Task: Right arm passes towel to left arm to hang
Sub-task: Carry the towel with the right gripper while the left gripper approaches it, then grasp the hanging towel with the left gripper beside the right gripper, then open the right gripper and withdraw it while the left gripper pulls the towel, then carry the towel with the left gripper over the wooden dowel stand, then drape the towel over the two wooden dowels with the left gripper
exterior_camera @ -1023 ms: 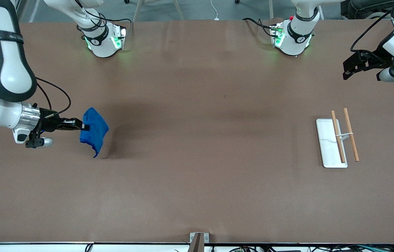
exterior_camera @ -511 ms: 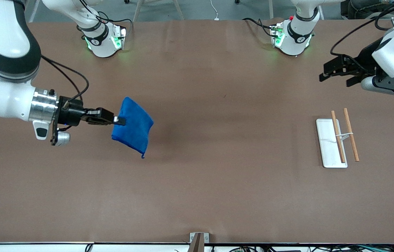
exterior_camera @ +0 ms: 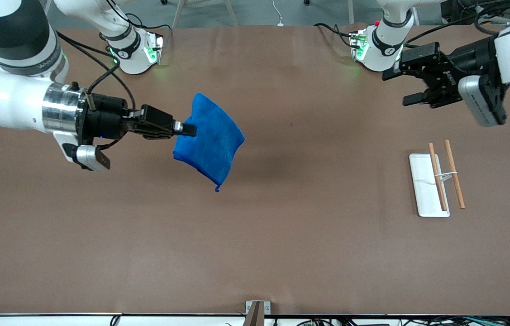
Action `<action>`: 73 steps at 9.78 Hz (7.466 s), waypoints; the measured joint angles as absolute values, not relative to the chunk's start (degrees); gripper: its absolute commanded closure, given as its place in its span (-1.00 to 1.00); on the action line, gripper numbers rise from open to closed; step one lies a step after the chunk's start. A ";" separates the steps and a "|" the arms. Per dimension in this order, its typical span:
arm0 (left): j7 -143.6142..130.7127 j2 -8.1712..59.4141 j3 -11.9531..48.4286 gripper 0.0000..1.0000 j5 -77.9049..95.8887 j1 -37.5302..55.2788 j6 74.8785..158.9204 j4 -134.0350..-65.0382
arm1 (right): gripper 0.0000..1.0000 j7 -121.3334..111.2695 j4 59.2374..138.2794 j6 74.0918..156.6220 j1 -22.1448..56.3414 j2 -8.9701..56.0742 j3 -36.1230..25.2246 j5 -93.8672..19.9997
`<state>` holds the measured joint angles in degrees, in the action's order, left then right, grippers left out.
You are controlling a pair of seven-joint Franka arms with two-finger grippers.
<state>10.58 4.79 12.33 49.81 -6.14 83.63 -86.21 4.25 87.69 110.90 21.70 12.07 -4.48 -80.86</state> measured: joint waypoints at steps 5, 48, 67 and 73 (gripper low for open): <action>17.75 15.31 12.67 -1.00 79.28 -5.56 83.56 -87.71 | 0.98 4.26 87.61 112.69 25.12 12.14 -4.48 -94.86; -0.35 23.25 13.60 0.99 35.41 -5.37 87.57 -75.85 | -1.00 -0.83 91.96 98.50 7.95 7.73 -16.96 -11.34; -7.64 4.69 12.43 0.97 1.99 -10.93 109.08 -106.47 | -1.00 -1.50 90.30 86.60 -0.21 -2.91 -7.18 -0.99; -4.95 5.39 12.22 0.97 0.32 -16.08 109.12 -107.79 | -1.00 -1.66 90.30 86.30 -1.59 -2.83 -5.16 -0.99</action>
